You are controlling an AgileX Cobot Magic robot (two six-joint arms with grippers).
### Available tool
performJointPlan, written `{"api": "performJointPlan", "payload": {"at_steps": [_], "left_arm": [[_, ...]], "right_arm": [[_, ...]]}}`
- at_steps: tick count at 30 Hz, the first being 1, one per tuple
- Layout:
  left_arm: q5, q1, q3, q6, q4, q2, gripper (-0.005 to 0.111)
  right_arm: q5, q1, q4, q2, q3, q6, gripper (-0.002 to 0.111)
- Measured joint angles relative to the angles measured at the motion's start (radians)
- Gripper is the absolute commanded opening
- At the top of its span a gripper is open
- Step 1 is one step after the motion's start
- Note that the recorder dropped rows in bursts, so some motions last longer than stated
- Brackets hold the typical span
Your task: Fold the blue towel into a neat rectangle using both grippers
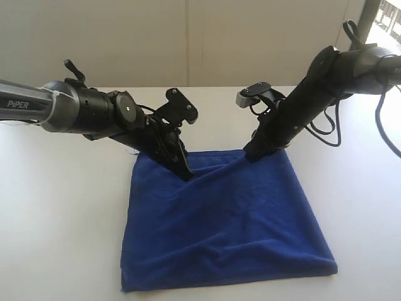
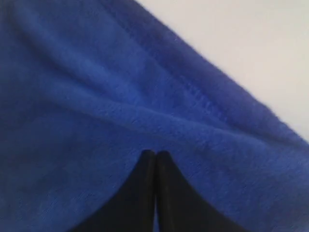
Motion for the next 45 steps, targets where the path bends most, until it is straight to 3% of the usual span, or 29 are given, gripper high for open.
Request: {"api": "performJointPlan", "payload": {"at_steps": [8,16,21,31,45], "left_arm": [[0.274,0.128,-0.134,-0.058,-0.003,0.002,0.000],[0.573,0.231,-0.363,-0.100,-0.012,0.056,0.000],[0.701,0.198,-0.483,-0.071,-0.111,0.184,0.000],[0.684,0.084,-0.639,-0.062,-0.186,0.358,0.000],[0.632,0.071,-0.676,-0.059,-0.181,0.399,0.000]], "right_arm": [[0.117,0.002,-0.005,-0.034,0.024,0.027,0.000],[0.058,0.028,-0.012,-0.135,0.125,0.082,0.000],[-0.001,0.028,-0.044,-0.136,0.196,0.132,0.000],[-0.025,0.028,-0.054,-0.136,0.318,0.139,0.000],[-0.081,0.028,-0.026,-0.152,0.386,0.140,0.000]]}}
